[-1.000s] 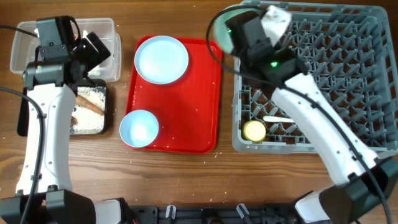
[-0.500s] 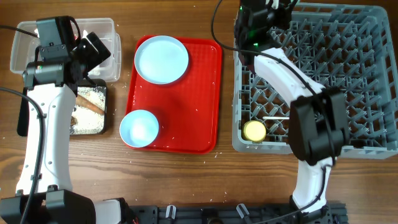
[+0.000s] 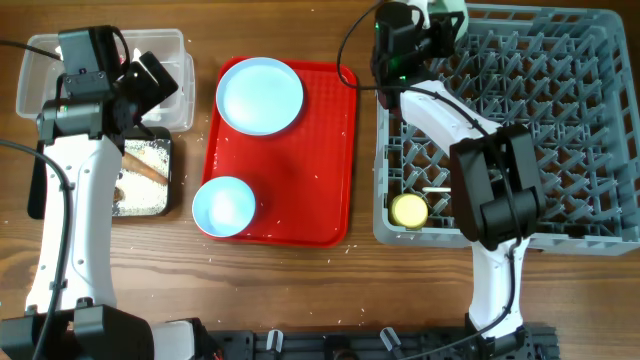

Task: Sort waste into correct bins and load items into the dishwasher rack
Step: 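Lower the green bowl into the back of the dish rack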

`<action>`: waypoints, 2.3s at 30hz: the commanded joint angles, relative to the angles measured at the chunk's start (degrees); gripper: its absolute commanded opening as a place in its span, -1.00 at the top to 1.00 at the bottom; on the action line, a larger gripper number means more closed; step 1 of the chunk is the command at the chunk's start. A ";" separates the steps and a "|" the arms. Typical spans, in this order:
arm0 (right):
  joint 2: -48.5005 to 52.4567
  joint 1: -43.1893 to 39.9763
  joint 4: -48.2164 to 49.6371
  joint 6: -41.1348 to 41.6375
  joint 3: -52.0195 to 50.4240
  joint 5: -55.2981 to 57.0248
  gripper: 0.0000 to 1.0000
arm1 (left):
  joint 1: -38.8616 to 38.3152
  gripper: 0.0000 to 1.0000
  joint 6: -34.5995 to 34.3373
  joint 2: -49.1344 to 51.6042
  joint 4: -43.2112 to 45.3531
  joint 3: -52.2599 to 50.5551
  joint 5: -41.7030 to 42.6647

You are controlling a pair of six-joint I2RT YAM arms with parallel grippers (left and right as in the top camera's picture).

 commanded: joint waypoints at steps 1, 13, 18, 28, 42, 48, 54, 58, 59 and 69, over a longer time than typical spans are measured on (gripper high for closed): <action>0.70 0.63 -4.15 3.23 0.15 -4.57 0.91 | 0.26 -1.00 -0.55 -0.04 0.13 0.42 0.07; 0.70 1.14 -5.81 2.89 0.15 5.05 0.91 | 0.26 -1.00 -0.55 -0.04 0.13 0.42 0.07; 0.70 3.41 -5.86 2.84 0.15 11.19 0.52 | 0.26 -1.00 -0.55 -0.04 0.13 0.42 0.07; 0.70 7.63 -7.37 -0.39 0.15 8.07 -0.57 | 0.26 -1.00 -0.55 -0.04 0.13 0.42 0.07; -16.24 10.32 -23.63 30.18 0.15 -22.10 -0.87 | 0.26 -1.00 -0.55 -0.04 0.13 0.42 0.07; -29.40 2.43 -34.82 54.93 0.15 -42.14 -0.43 | 0.26 -1.00 -0.55 -0.04 0.13 0.42 0.07; -26.47 -9.33 -40.70 68.32 0.15 -54.31 -0.35 | 0.26 -1.00 -0.55 -0.04 0.13 0.42 0.07; -21.00 -12.37 -40.41 72.43 0.15 -59.04 -0.25 | 0.26 -1.00 -0.55 -0.04 0.13 0.42 0.07; -19.52 -12.74 -40.39 73.31 0.15 -59.21 -0.23 | 0.26 -1.00 -0.55 -0.04 0.13 0.42 0.07; -10.75 -15.08 -37.92 74.84 0.15 -59.39 -0.18 | 0.26 -1.00 -0.55 -0.04 0.13 0.42 0.07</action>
